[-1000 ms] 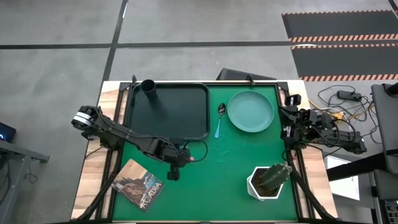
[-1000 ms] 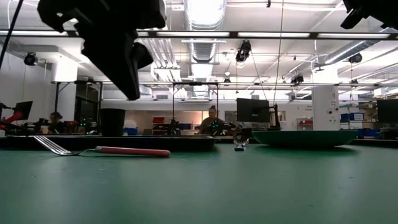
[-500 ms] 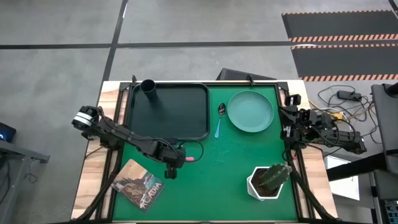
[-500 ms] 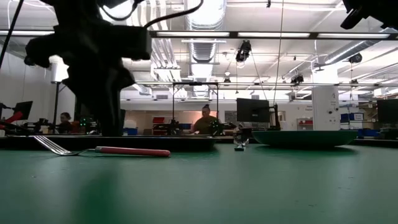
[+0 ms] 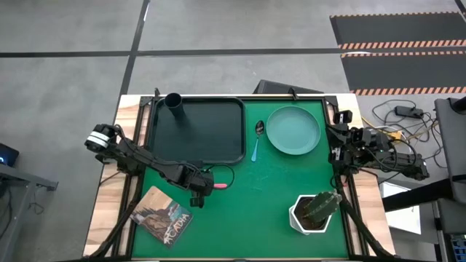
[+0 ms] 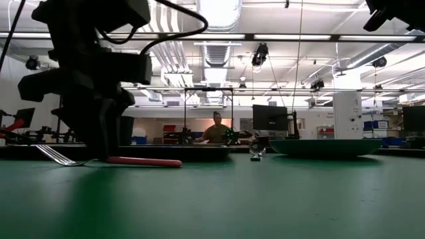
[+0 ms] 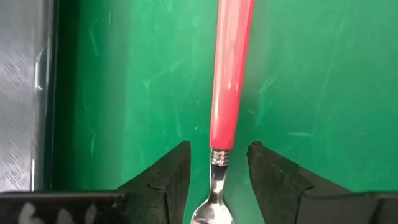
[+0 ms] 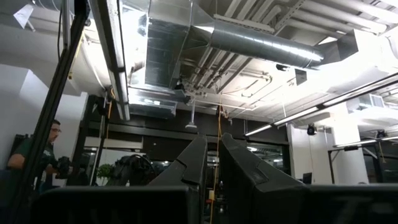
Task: Pick and place plate/cup/fork/spoon on tray
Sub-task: Put the pink fork on the black serving tray to the bottom of the black cup
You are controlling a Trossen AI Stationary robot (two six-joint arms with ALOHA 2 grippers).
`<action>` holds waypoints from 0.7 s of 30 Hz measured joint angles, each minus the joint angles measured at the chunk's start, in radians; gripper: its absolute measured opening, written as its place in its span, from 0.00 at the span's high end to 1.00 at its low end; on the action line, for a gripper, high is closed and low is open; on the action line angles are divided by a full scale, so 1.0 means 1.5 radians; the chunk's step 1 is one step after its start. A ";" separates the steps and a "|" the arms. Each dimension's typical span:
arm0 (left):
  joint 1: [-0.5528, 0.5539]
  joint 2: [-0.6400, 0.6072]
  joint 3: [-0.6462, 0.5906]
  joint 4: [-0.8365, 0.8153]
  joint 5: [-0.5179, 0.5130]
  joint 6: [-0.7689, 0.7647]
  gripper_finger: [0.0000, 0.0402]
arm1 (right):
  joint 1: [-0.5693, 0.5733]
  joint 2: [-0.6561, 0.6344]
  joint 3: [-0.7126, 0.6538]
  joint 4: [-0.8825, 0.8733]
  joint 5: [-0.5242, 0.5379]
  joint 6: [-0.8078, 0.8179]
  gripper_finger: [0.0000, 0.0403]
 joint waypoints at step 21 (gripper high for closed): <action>-0.001 -0.002 -0.041 0.048 0.001 0.000 0.96 | 0.000 0.000 0.000 -0.002 0.000 0.001 0.92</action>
